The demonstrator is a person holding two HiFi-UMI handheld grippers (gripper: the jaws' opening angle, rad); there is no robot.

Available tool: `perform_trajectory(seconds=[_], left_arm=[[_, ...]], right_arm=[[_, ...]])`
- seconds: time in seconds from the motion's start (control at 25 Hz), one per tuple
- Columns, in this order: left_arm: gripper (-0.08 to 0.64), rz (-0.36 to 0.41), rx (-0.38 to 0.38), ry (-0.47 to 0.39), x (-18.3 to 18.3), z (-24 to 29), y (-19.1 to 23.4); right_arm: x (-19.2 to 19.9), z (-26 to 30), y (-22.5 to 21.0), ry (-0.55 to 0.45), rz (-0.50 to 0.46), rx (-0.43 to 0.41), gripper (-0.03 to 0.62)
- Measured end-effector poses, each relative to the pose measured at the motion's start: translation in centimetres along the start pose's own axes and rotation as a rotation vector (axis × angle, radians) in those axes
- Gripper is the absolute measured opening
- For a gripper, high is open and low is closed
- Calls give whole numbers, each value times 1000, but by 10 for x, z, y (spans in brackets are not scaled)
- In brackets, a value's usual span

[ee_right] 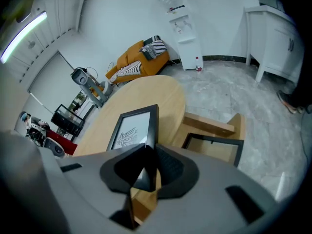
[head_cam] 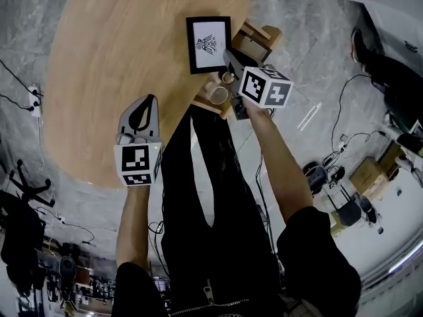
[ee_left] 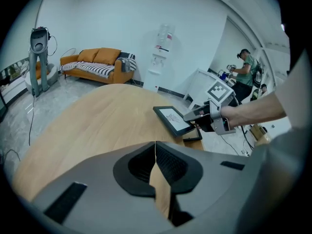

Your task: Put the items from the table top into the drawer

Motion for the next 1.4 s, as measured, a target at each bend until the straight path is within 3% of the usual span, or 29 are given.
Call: perform_trajectory(seconds=[0.76,1.16,1.32,1.4], left_arm=[[15,166,131,-8,-37,22,-83],[14,187,145,3,-35,25,-98],[15,177,133,5,-33,23,-92],[15,169,126,6,-30,22,-88]], right_arm=[[42,-97,-96,-90,168,166,75],[59,-84,-104,-44,201,189,80],[62,-71,-102,7,158,193,81],[60,-66,-101,19,136,205,19]])
Point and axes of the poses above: the fingertips, and each gripper's own axes: z forward along the fingers, y to its left, x out of its underside, the point moved 2 cm from there along -z, backward along the fingers, and after that the axes turned 13 degrees about -x, right-handed, at the moved point
